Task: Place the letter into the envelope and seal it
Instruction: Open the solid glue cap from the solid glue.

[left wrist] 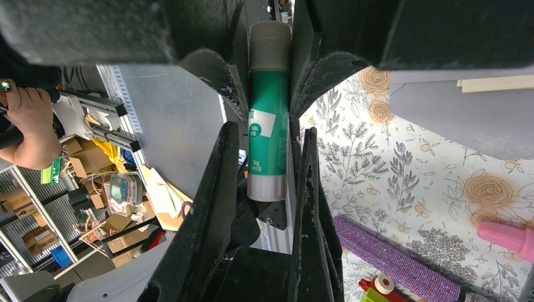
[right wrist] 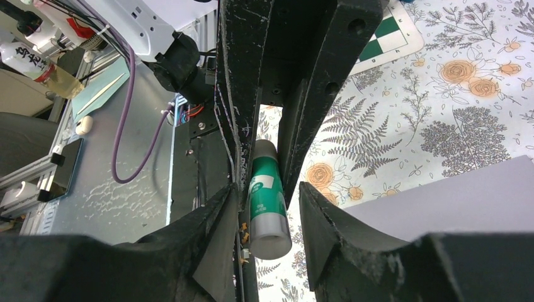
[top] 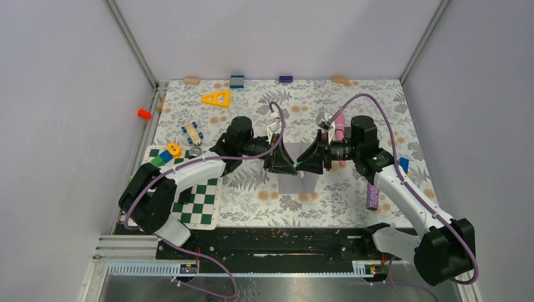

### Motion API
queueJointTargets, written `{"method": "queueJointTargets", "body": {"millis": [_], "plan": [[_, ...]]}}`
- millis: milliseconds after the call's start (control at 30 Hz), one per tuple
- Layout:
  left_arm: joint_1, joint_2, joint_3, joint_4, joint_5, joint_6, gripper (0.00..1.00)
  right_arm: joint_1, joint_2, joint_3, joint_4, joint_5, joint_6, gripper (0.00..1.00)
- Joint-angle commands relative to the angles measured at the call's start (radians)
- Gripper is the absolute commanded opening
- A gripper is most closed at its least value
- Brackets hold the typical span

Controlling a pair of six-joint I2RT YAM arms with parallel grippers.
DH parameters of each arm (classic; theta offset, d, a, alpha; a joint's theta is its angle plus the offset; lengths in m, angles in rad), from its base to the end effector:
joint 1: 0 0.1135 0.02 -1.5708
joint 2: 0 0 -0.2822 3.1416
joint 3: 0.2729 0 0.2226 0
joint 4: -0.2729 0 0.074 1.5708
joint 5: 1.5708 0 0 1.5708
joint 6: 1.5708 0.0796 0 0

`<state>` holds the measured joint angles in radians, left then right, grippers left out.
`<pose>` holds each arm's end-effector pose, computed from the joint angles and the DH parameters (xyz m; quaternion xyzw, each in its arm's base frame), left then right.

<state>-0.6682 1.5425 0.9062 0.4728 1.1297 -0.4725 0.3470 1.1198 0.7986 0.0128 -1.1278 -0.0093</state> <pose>0.2118 -0.2589 0.2989 0.4076 0.6071 -0.6386 0.2396 0.1847 0.1432 0.3239 -0.4313 0.6156 0.5092 0.4191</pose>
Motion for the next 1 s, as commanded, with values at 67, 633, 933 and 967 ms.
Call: {"method": "queueJointTargets", "body": {"millis": [67,633,933,967], "plan": [[0.006,-0.010,-0.002,0.058,0.012,0.003,0.16,0.007,0.005,0.007,0.020,-0.034,0.003,0.45],[0.005,-0.010,-0.006,0.059,0.011,0.008,0.16,0.008,0.023,0.017,-0.007,-0.059,-0.020,0.29],[0.005,-0.008,-0.006,0.058,0.009,0.011,0.34,0.009,0.025,0.026,-0.007,-0.063,-0.004,0.02],[0.005,-0.008,-0.006,0.057,0.009,0.013,0.39,0.008,0.023,0.027,-0.007,-0.060,-0.001,0.01]]}}
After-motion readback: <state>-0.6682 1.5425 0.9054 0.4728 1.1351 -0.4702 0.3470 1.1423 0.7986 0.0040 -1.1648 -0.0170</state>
